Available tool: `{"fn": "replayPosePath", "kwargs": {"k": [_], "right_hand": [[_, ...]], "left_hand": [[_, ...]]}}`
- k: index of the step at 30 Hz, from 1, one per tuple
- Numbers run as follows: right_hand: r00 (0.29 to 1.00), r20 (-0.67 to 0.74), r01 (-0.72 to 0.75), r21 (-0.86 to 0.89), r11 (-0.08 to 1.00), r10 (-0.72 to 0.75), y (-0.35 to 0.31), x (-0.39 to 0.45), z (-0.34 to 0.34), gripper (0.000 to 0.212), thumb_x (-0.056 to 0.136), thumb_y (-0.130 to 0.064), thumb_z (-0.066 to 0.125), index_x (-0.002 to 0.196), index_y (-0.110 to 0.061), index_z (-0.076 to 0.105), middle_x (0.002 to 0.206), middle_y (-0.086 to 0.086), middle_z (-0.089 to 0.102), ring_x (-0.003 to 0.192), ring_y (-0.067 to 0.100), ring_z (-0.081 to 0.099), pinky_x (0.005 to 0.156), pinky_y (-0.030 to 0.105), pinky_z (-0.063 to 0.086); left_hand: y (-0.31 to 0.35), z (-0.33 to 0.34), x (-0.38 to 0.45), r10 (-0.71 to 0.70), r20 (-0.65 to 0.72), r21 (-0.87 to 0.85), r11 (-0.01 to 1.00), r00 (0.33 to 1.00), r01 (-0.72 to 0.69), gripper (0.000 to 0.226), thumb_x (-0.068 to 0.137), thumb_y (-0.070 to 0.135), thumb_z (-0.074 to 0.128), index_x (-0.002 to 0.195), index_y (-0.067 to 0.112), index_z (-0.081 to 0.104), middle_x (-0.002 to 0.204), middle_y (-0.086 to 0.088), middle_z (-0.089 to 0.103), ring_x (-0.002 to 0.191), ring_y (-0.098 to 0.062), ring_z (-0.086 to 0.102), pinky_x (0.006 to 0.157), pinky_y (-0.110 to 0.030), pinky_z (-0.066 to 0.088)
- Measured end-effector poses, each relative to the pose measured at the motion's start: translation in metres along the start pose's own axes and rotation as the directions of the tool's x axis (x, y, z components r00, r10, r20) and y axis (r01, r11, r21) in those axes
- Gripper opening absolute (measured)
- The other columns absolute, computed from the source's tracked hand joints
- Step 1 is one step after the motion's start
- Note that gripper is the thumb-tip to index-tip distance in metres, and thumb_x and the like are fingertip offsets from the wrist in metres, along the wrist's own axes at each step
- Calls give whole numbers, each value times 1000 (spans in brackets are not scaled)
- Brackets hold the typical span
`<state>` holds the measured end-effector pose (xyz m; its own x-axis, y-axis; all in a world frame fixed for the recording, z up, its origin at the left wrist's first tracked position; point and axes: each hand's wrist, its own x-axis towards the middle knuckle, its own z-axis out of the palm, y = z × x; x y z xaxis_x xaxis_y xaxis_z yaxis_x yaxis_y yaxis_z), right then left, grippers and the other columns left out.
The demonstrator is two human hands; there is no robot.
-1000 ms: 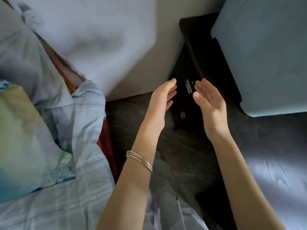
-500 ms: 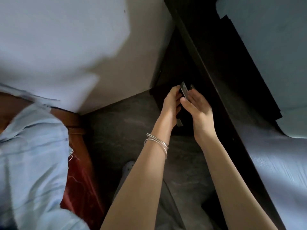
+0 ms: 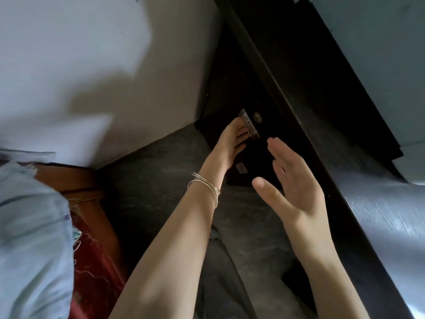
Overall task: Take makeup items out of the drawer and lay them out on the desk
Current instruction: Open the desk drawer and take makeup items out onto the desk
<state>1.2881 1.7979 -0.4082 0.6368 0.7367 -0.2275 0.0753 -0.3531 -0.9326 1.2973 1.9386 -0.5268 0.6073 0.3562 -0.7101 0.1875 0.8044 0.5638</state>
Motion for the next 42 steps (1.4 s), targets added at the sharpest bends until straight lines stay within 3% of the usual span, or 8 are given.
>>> {"fn": "replayPosePath", "kwargs": {"k": [6, 10, 15, 25, 30, 34, 36, 42], "right_hand": [[997, 16, 71, -16, 997, -71, -16, -8, -2, 66, 73, -41, 68, 133, -32, 45, 137, -19, 51, 132, -2, 41, 111, 20, 31], [996, -34, 82, -16, 997, -82, -14, -4, -2, 67, 72, -42, 69, 134, -29, 46, 137, -16, 51, 131, -2, 41, 112, 22, 31], [997, -31, 73, -16, 997, -73, -13, 0, 4, 63, 74, -36, 71, 131, -33, 45, 137, -16, 50, 131, -3, 41, 112, 26, 32], [997, 48, 58, -38, 998, -56, -11, -17, 25, 68, 75, -36, 70, 136, -26, 44, 140, -13, 48, 132, -3, 40, 114, 28, 31], [996, 64, 64, -18, 998, -62, -12, -26, 31, 67, 74, -34, 70, 136, -25, 44, 140, -13, 48, 131, -4, 40, 114, 26, 31], [997, 69, 46, 11, 999, -46, -9, -35, 33, 66, 72, -32, 70, 134, -26, 46, 139, -11, 50, 131, -2, 42, 115, 32, 31], [996, 79, 35, 16, 999, -36, -6, -38, 36, 66, 72, -32, 70, 133, -26, 46, 139, -10, 50, 131, -2, 42, 115, 32, 31], [992, 120, 23, 22, 999, -26, -2, -43, 47, 65, 73, -32, 71, 133, -28, 45, 139, -14, 50, 130, -5, 41, 113, 23, 32]], "left_hand": [[5, 9, 2, -37, -40, 0, 999, 999, 37, 55, 90, 38, 49, 138, 12, 45, 139, -12, 50, 127, -26, 49, 109, -39, 37], [11, 13, -3, -50, -48, 5, 999, 998, 50, 50, 90, 36, 49, 134, 12, 47, 135, -8, 53, 122, -21, 52, 99, -32, 37], [13, 15, -17, -79, -83, 50, 995, 993, 83, 48, 89, 37, 50, 131, 14, 49, 136, -5, 52, 125, -18, 49, 105, -35, 30], [-7, -47, -60, -20, -202, 65, 997, 979, 34, 76, 74, 60, 64, 133, 16, 48, 130, -3, 56, 123, -20, 50, 111, -45, 31], [-12, -79, -87, -2, -236, 74, 997, 972, 20, 76, 71, 62, 66, 131, 19, 48, 128, 1, 56, 119, -16, 50, 109, -39, 32], [-17, -104, -103, 10, -254, 39, 999, 967, 0, 112, 36, 76, 74, 132, 24, 48, 133, -3, 54, 124, -21, 49, 111, -45, 32], [-21, -115, -109, 3, -286, 22, 1000, 958, 4, 118, 32, 77, 74, 132, 23, 47, 133, -5, 54, 126, -23, 48, 111, -46, 33], [-22, -140, -131, -16, -409, 5, 1000, 913, 20, 54, 72, 56, 68, 110, 19, 59, 117, -4, 61, 119, -24, 53, 111, -45, 30]]}}
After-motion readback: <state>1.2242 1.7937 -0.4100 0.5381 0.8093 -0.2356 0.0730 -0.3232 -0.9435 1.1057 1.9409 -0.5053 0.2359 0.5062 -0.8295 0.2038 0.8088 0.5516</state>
